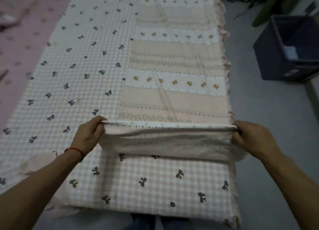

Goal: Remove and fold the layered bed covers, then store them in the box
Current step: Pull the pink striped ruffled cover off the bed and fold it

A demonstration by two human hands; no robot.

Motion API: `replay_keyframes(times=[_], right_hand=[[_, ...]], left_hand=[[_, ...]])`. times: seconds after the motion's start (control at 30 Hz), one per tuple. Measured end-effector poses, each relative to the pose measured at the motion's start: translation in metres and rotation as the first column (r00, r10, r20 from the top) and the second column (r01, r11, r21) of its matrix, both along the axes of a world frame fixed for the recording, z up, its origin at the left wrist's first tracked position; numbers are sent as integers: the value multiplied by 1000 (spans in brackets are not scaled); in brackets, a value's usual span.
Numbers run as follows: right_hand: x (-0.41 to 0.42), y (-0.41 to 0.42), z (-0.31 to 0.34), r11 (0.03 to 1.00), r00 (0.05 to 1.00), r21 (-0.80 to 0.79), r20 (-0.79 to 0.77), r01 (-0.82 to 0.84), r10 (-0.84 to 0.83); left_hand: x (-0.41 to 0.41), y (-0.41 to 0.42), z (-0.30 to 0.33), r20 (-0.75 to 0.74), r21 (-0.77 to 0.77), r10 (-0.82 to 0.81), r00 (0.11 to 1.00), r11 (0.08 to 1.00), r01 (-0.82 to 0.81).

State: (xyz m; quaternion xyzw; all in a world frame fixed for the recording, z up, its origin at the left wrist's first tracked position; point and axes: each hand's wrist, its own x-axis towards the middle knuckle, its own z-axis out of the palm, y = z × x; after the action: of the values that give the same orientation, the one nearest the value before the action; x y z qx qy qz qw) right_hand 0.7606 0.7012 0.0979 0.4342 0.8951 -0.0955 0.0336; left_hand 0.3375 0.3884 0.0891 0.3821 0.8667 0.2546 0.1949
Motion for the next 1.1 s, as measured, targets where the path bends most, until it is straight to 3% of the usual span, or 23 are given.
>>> replay_keyframes(times=[0.13,0.27,0.33,0.4,0.47,0.57,0.7,0.87,1.0,1.1], right_hand=[[-39,65,-5,999,999,35,-36,-9,11],[-73,134,-41,995,985,-29,-137,98,-101],[-85,163,-77,973,959,-134,-189,189,-212],[-88,167,-112,912,907,-278,-211,301,-364],[-83,155,-142,822,828,-389,-212,416,-519],[-66,124,-167,734,721,-400,-217,549,-658],[-56,94,-169,765,733,-322,-241,558,-636],[-62,107,-158,691,663,-429,-242,582,-708],[-70,105,-153,792,712,-338,-351,509,-608],[-74,96,-150,826,672,-229,-489,515,-555]], left_hand=[[-36,67,-6,41,54,68,997,996,-70],[-83,143,-33,34,83,85,996,993,-87],[-106,170,-68,191,71,223,956,968,-240],[-109,174,-104,317,-131,395,862,919,-373],[-97,164,-139,249,-266,433,866,891,-369],[-58,140,-156,170,-202,481,860,871,-447],[-30,119,-149,158,-131,406,900,912,-389],[-56,127,-140,347,-189,486,802,874,-447],[-90,153,-138,574,-169,444,688,886,-431],[-96,162,-139,534,-50,377,756,907,-417]])
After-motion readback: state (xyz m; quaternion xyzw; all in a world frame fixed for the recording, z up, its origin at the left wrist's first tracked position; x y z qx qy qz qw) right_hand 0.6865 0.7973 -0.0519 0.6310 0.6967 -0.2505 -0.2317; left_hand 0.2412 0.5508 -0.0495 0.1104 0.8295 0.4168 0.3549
